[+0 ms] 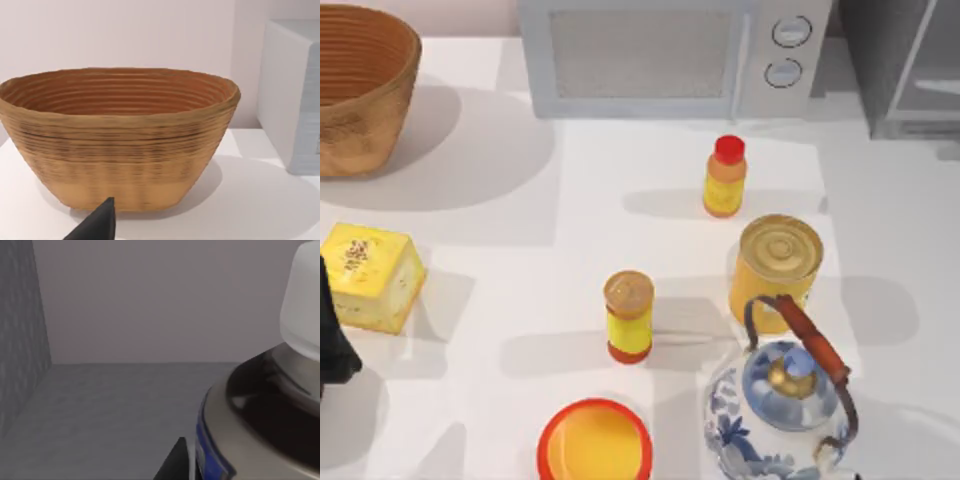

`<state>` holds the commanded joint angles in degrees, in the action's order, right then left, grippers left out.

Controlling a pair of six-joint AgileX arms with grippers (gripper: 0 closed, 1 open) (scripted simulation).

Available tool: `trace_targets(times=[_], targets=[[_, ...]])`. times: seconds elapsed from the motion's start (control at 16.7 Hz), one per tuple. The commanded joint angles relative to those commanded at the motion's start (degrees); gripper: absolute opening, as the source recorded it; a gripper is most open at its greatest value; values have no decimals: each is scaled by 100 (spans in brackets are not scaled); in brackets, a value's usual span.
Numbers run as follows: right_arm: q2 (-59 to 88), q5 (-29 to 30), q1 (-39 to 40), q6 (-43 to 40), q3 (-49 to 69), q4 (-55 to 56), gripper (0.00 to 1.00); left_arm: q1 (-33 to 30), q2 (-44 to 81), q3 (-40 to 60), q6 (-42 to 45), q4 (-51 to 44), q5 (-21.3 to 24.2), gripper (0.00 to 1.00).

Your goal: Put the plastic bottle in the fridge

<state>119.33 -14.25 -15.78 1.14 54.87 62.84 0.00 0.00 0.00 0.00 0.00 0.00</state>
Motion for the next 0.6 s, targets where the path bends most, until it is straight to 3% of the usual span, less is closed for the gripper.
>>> trace_targets(times=[0.6], targets=[[351, 6, 15, -27, 335, 10, 1, 0, 0, 0, 0, 0, 0, 100]])
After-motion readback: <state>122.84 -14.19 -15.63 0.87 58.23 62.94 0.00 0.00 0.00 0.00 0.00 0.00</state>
